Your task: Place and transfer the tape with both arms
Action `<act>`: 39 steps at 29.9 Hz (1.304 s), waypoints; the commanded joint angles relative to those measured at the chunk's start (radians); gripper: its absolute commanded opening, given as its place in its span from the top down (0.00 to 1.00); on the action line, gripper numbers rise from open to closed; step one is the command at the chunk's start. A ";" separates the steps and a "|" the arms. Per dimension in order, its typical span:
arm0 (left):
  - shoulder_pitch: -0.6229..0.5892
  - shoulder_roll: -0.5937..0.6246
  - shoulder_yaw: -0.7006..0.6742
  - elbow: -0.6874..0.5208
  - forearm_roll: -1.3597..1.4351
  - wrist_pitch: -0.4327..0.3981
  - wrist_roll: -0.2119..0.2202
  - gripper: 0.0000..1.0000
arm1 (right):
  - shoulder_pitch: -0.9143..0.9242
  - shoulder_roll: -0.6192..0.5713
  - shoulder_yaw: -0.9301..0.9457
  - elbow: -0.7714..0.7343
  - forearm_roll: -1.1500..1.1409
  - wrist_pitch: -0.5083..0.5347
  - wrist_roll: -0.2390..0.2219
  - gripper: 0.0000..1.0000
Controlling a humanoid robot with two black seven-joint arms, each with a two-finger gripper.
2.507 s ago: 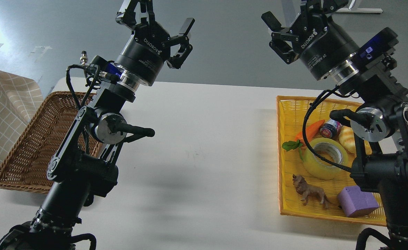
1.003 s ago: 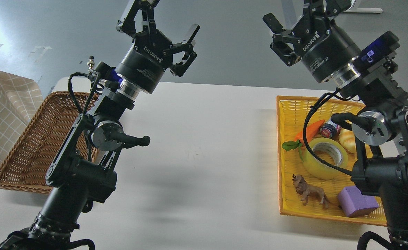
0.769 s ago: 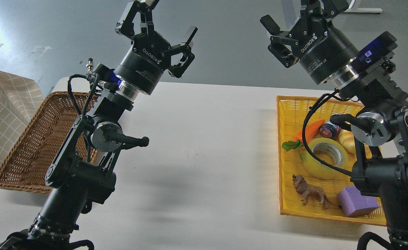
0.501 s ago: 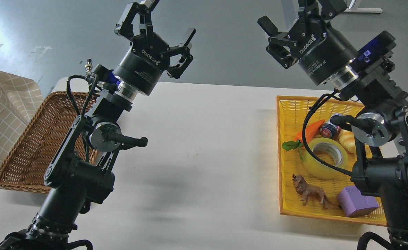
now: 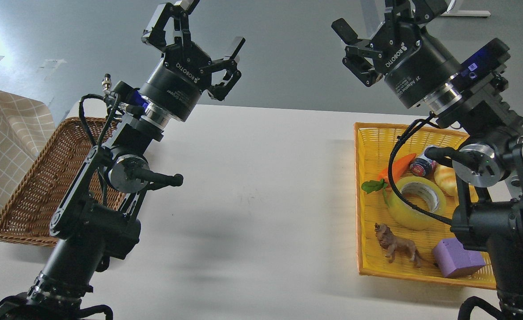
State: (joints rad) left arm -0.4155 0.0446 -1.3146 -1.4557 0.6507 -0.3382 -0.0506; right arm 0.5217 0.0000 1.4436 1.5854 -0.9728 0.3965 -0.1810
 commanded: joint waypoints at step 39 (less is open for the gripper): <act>-0.009 -0.005 -0.005 -0.014 0.001 0.001 -0.011 0.02 | -0.022 -0.506 0.092 0.146 0.010 0.092 -0.163 0.00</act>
State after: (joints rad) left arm -0.4250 0.0437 -1.3185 -1.4684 0.6523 -0.3377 -0.0614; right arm 0.4800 -0.3880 1.5420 1.7312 -0.9530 0.4891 -0.3576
